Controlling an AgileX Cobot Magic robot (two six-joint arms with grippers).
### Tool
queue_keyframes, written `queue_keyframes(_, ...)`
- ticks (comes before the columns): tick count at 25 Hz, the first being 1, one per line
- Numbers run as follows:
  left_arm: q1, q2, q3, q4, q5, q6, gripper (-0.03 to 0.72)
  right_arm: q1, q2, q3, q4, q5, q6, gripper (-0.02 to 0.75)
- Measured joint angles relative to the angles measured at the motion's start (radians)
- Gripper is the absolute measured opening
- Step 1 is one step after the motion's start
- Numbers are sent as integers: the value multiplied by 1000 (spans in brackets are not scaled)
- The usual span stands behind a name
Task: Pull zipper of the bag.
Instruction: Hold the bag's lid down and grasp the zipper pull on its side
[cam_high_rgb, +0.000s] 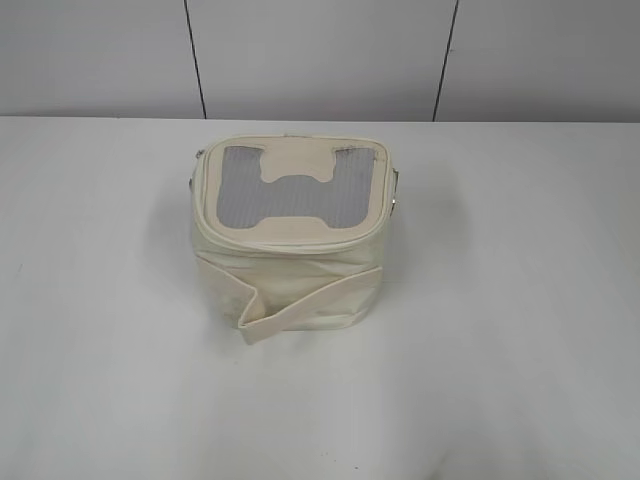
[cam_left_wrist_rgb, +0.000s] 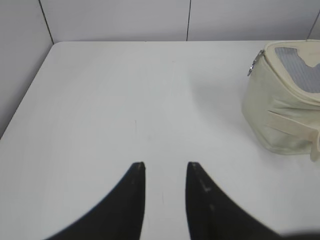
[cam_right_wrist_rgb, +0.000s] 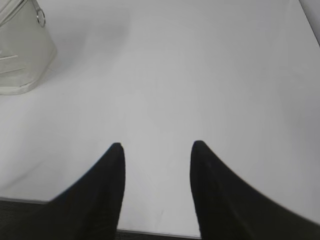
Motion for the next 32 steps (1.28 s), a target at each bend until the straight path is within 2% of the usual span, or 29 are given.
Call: queue_keyframes(32, 0, 0, 0, 0, 0, 0, 228, 0, 0, 0, 1, 0, 0, 348)
